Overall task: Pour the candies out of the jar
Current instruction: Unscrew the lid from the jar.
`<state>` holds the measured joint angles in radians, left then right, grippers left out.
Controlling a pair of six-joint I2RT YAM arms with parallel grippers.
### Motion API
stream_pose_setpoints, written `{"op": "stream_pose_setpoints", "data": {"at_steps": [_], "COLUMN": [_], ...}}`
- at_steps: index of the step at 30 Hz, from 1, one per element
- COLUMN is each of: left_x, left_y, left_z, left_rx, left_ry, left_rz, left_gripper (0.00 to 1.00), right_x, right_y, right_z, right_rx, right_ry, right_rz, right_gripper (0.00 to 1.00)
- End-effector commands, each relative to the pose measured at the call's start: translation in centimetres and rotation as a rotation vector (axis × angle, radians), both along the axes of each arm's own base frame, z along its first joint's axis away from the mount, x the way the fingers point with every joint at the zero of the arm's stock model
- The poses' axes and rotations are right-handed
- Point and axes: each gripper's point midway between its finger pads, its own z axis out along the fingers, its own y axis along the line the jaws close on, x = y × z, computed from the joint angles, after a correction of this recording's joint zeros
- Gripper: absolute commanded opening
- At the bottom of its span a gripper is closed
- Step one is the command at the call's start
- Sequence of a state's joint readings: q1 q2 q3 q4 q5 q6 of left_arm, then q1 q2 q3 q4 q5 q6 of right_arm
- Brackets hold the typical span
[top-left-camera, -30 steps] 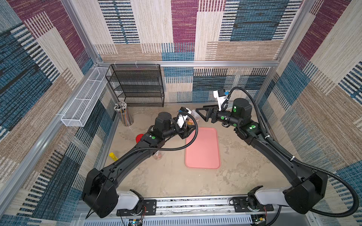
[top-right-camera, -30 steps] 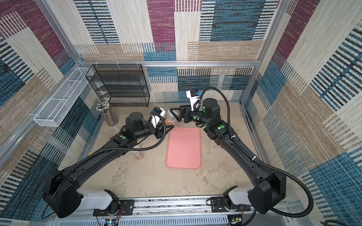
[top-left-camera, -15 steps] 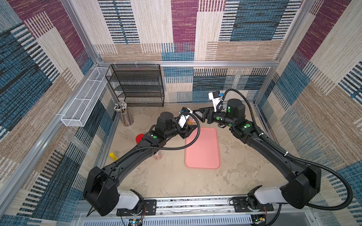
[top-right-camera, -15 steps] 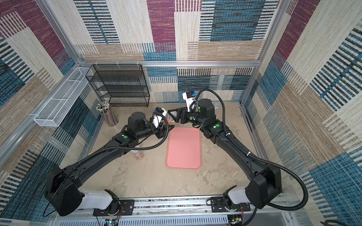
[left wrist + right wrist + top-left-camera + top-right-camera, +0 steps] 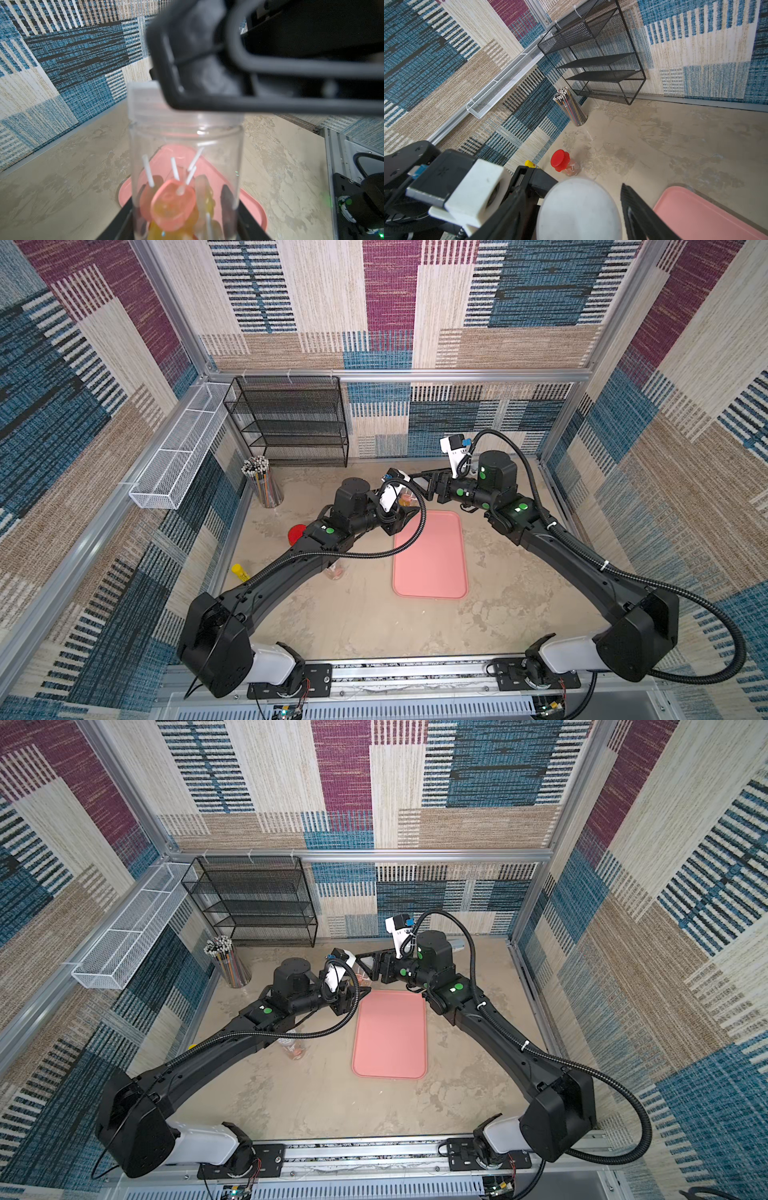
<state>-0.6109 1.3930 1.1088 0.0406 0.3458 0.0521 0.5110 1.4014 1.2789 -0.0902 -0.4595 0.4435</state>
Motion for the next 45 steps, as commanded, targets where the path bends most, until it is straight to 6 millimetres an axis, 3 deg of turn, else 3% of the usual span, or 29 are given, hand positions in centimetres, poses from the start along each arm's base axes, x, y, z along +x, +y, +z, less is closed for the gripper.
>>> {"op": "stream_pose_setpoints", "data": {"at_steps": [1,6,13,18,24,31,37,45], "left_x": [0.2,0.2,0.2,-0.2,-4.3,-7.1,-7.9,-7.1], "left_y": [-0.1,0.0,0.0,-0.2,-0.7,-1.0,-1.5,-1.2], "left_z": [1.5,1.5,1.5,2.2,5.6,7.2,7.2,6.9], "left_rx": [-0.018,-0.018,-0.026,-0.054,-0.198,-0.243,-0.26,-0.238], "left_ry": [-0.058,-0.061,-0.061,-0.065,-0.063,-0.06,-0.009,-0.023], "left_rz": [0.0,0.006,0.009,-0.029,-0.344,-0.494,-0.563,-0.5], "left_gripper": [0.0,0.0,0.0,0.0,0.0,0.0,0.0,0.0], "right_x": [0.3,0.3,-0.1,-1.2,-5.0,-8.5,-8.5,-7.7], "right_y": [-0.1,-0.1,-0.1,0.1,0.1,-0.4,-0.6,-0.6], "right_z": [-0.5,-0.7,0.0,1.7,5.0,5.5,5.2,5.1], "right_rx": [-0.014,-0.014,0.003,0.012,0.047,0.061,0.039,0.027], "right_ry": [0.002,0.009,-0.011,-0.096,-0.289,-0.372,-0.389,-0.379], "right_rz": [-0.016,-0.017,-0.004,0.051,0.266,0.438,0.426,0.393], "right_gripper": [0.75,0.74,0.55,0.46,0.37,0.35,0.35,0.37]}}
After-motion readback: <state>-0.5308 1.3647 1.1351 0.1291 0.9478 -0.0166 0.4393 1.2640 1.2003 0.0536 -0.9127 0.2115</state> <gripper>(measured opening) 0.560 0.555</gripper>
